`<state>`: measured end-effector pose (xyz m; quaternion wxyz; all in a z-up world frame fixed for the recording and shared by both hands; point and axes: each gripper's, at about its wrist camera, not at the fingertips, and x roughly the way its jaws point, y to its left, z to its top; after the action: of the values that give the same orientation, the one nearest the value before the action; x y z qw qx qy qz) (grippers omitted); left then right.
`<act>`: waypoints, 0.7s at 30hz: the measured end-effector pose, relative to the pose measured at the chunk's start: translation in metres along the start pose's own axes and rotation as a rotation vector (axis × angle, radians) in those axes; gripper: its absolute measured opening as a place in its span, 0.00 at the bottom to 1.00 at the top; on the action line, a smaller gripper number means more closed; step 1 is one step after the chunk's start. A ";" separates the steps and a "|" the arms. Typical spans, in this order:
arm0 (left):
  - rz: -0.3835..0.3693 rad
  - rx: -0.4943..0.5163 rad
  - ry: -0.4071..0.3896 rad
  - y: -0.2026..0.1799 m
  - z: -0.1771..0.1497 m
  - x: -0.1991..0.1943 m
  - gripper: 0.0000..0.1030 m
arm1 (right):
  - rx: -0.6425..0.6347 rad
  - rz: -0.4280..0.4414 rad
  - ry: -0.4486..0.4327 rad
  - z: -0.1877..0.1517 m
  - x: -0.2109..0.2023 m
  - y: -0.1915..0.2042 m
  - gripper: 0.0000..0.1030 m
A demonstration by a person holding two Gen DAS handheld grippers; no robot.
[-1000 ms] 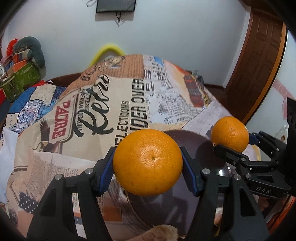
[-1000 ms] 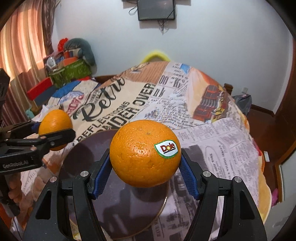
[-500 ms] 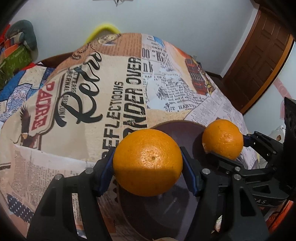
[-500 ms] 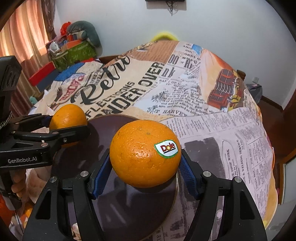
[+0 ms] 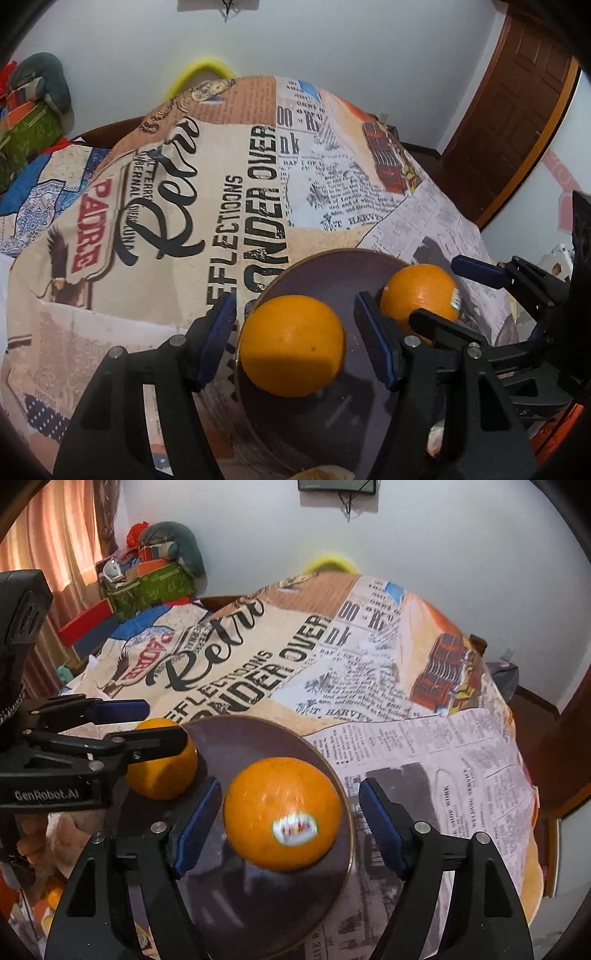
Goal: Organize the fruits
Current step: 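Open both tools and lift them away from the oranges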
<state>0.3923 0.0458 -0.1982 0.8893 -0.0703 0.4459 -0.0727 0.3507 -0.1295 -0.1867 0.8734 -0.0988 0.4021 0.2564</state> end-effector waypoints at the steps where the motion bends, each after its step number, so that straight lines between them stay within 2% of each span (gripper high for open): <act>1: 0.005 -0.001 -0.010 0.001 0.000 -0.005 0.64 | 0.004 0.000 -0.006 0.000 -0.003 0.000 0.72; 12: 0.043 0.013 -0.102 -0.003 -0.014 -0.071 0.64 | 0.019 -0.030 -0.099 -0.004 -0.056 0.013 0.72; 21: 0.060 0.021 -0.151 -0.009 -0.047 -0.126 0.64 | 0.039 -0.043 -0.166 -0.022 -0.105 0.026 0.74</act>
<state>0.2800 0.0581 -0.1258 0.9230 -0.0528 0.3786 -0.0454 0.2651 -0.1546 -0.1211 0.9107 -0.0689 0.3313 0.2371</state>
